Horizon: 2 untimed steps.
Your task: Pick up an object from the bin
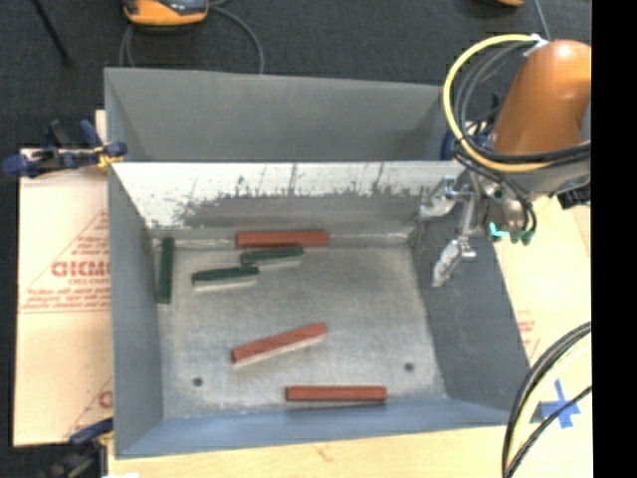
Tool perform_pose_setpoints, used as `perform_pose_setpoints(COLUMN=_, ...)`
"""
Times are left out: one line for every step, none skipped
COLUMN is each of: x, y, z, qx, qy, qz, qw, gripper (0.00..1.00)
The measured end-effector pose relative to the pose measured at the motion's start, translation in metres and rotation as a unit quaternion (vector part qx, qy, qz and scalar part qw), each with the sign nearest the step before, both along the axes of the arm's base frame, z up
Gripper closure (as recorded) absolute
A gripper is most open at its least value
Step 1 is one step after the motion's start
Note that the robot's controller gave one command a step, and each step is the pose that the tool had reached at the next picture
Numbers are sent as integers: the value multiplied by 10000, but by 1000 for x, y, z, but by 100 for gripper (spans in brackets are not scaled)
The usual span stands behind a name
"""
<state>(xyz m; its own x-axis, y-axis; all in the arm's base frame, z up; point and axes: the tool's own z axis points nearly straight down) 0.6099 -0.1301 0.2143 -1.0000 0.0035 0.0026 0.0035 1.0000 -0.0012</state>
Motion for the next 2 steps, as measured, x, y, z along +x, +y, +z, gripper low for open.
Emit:
perform_pose_setpoints(x=1, y=0, z=3, qx=-3, qy=-23, qz=5, qw=10000, gripper=0)
perform_pose_setpoints(x=18, y=-13, z=16, qx=2, qy=-30, qz=1230, qw=9924, gripper=0)
